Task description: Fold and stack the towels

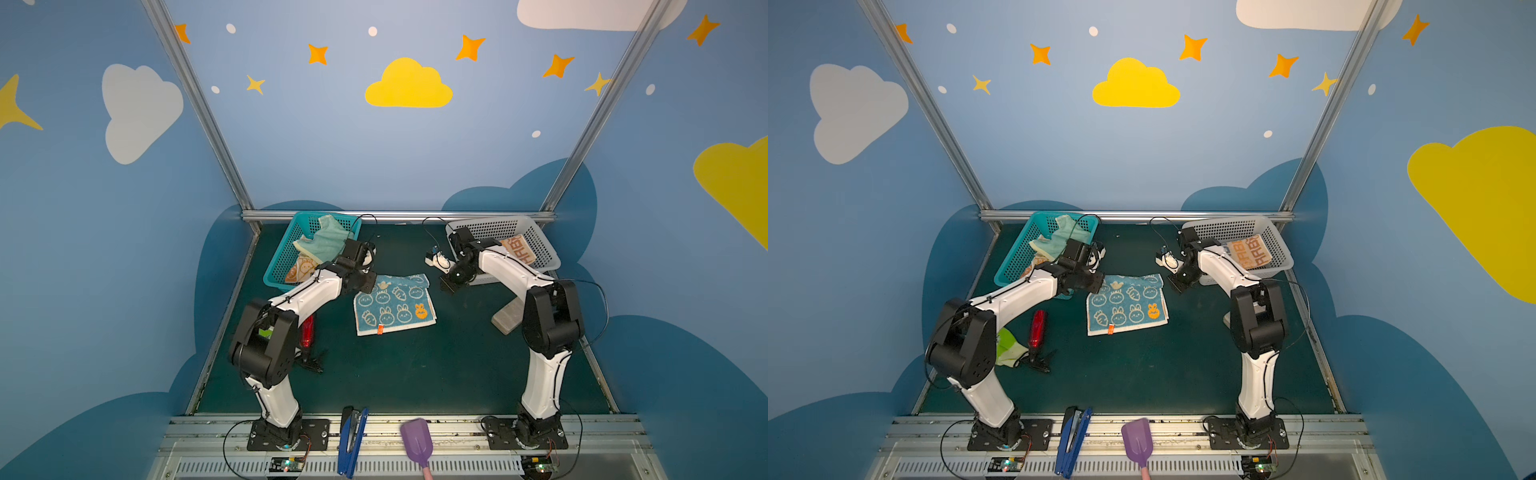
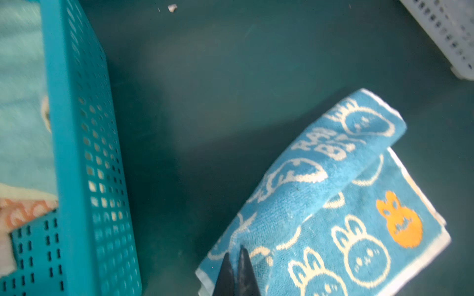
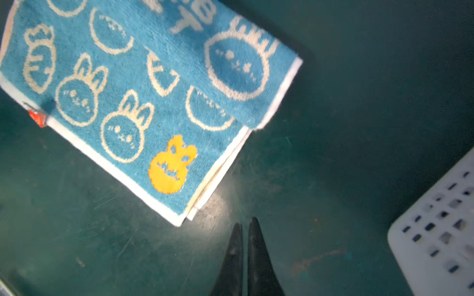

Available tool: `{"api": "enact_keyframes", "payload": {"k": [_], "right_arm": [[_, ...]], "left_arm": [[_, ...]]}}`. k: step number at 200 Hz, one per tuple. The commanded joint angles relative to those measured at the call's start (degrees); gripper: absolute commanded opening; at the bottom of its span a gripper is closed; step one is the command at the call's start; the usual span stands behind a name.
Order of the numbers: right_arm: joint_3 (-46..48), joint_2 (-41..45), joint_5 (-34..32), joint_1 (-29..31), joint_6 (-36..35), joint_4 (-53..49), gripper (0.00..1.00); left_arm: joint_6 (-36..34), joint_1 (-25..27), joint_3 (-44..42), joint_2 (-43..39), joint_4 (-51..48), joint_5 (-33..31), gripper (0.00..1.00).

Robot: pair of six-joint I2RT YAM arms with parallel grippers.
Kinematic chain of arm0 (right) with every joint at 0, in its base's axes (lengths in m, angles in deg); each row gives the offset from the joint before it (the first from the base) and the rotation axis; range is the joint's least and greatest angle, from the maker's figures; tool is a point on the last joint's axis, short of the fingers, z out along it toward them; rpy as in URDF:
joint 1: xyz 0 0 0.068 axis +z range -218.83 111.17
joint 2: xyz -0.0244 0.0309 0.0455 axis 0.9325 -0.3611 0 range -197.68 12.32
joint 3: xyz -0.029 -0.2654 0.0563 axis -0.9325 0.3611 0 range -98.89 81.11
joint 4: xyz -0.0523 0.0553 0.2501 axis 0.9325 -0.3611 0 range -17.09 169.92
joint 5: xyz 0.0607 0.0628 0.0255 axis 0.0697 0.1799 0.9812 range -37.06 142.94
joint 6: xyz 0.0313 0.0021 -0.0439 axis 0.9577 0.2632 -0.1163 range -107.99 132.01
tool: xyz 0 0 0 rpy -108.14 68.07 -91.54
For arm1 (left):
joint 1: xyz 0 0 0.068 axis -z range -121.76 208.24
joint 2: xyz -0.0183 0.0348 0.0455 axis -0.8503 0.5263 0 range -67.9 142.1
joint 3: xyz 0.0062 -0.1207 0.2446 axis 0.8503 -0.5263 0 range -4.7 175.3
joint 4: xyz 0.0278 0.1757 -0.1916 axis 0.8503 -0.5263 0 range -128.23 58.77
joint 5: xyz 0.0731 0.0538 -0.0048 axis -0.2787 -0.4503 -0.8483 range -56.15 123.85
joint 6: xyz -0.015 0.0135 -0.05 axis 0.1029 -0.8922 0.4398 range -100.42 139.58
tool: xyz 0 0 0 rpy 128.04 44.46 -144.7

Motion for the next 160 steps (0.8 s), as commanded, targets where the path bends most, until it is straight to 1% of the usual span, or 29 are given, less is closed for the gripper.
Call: {"api": "enact_keyframes", "payload": {"k": [1,21,37,49,64,75,83,93,117,139,160], "right_arm": [[1.81,3.46,2.72,-0.21,0.37,-0.28,0.00],[2.82,4.10,1.94,0.20,0.23,0.27,0.00],[4.82,5.04,-2.61,1.51,-0.61,3.63,0.00],[7.74,6.40,-6.56,3.28,-4.75,8.40,0.20],[13.93,8.48,-11.23,5.87,-13.28,17.64,0.35],[18.12,9.29,-13.68,7.00,-19.28,25.17,0.42],[19.60,9.11,-14.36,7.24,-21.97,29.08,0.45],[19.45,7.97,-14.18,7.17,-23.55,32.01,0.46],[16.19,3.33,-13.78,6.93,-25.39,33.88,0.46],[15.44,0.47,-13.33,6.96,-26.59,37.86,0.46],[13.59,-1.54,-11.54,6.78,-27.13,37.21,0.45]], "left_arm": [[-0.89,0.81,-2.97,-3.43,3.31,2.39,0.04],[-1.06,1.57,-4.58,-4.51,4.04,3.13,0.04],[-0.80,1.96,-4.91,-4.57,4.31,2.48,0.04],[-0.72,2.09,-5.06,-4.29,4.39,1.99,0.04],[-0.71,2.15,-4.82,-4.07,4.16,1.64,0.04],[-0.64,2.14,-4.75,-3.79,4.05,1.25,0.04],[-0.76,2.15,-4.72,-3.66,3.87,1.11,0.04],[-0.81,2.18,-4.79,-3.69,3.96,0.90,0.04],[-0.80,2.15,-4.88,-3.48,4.13,1.19,0.04],[-0.80,2.15,-4.44,-3.14,3.90,1.77,0.04],[-0.89,2.17,-4.11,-2.70,3.33,1.99,0.04]]}}
